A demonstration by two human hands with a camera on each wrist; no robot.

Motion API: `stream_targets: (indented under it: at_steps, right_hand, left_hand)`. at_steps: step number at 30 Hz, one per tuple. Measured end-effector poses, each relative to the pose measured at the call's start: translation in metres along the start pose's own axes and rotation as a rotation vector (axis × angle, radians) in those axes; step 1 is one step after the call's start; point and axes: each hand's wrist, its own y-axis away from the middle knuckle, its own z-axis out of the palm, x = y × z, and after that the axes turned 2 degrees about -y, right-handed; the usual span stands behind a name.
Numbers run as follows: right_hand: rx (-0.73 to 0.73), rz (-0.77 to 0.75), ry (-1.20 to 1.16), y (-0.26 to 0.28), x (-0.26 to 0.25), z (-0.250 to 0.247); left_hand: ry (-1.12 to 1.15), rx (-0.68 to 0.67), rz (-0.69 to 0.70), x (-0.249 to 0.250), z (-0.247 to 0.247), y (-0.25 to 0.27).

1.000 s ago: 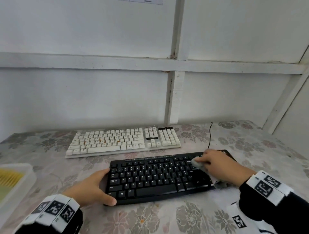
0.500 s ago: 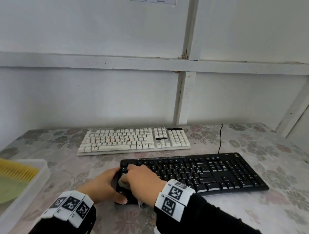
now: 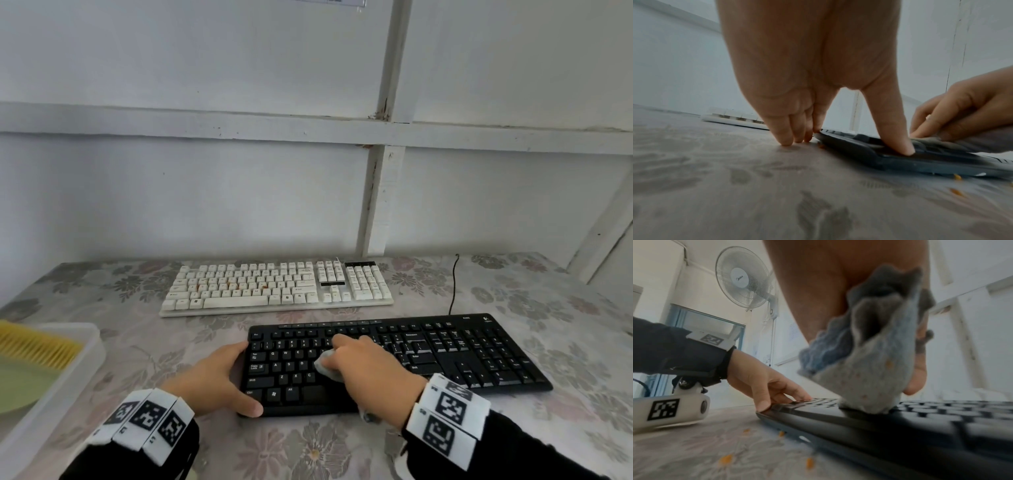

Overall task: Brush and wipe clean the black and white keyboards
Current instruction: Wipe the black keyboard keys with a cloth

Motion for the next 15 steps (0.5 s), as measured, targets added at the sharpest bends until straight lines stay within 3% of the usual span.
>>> stream_targets:
  at_steps: [6, 12, 15]
  right_hand:
    - [-0.105, 0.123, 0.011, 0.006, 0.017, -0.024]
    - [-0.061, -0.155, -0.100, -0.029, -0.057, -0.024]
    - [-0.117, -0.109, -0.033, -0.045, -0.088, -0.012]
  left_hand:
    - [-0.025, -0.007, 0.024, 0.005, 0.001, 0.001]
    - [-0.005, 0.001, 0.049, 0.007, 0.000, 0.002]
    - [-0.006, -0.018, 0.053, 0.010, 0.001, 0.000]
